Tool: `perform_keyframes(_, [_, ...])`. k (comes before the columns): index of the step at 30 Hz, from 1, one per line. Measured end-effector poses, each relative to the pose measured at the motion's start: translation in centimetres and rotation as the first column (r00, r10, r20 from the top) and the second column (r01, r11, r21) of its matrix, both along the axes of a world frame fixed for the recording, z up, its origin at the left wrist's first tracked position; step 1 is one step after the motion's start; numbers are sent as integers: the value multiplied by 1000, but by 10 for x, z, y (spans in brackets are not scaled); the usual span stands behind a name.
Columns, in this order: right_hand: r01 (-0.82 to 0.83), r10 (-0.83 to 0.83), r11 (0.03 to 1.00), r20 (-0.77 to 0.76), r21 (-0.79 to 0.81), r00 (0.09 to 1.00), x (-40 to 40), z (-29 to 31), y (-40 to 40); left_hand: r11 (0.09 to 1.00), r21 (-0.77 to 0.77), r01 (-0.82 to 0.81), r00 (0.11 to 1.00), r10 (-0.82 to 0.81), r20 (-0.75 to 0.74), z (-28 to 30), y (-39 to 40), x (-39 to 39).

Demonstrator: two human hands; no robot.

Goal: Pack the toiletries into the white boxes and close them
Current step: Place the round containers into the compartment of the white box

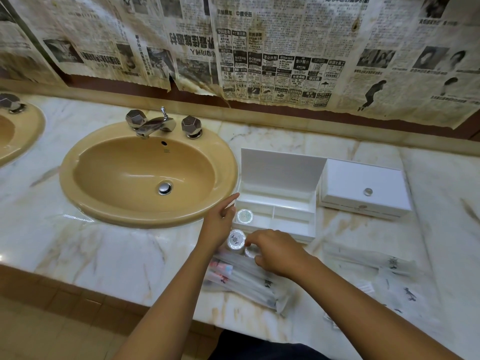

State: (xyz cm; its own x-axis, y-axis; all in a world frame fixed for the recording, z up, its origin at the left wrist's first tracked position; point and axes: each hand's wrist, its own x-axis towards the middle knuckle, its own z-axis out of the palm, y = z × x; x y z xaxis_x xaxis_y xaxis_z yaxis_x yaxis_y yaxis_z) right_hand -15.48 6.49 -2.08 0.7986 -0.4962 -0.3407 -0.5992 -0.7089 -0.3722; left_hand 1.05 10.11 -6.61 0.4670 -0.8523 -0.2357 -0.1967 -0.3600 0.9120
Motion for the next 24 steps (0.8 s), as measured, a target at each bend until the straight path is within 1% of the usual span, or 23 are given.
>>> perform_keyframes(13, [-11, 10, 995, -16, -102, 1000, 4, -7, -2, 1000, -22, -4, 1000, 3, -30, 4, 2, 0])
perform_keyframes(19, [11, -14, 997, -36, -73, 999, 4, -7, -3, 1000, -30, 3, 999, -5, -47, 10, 2, -2])
perform_keyframes(24, [-1, -3, 996, -38, -87, 999, 5, -4, -3, 999, -39, 2, 997, -4, -72, 13, 3, -2])
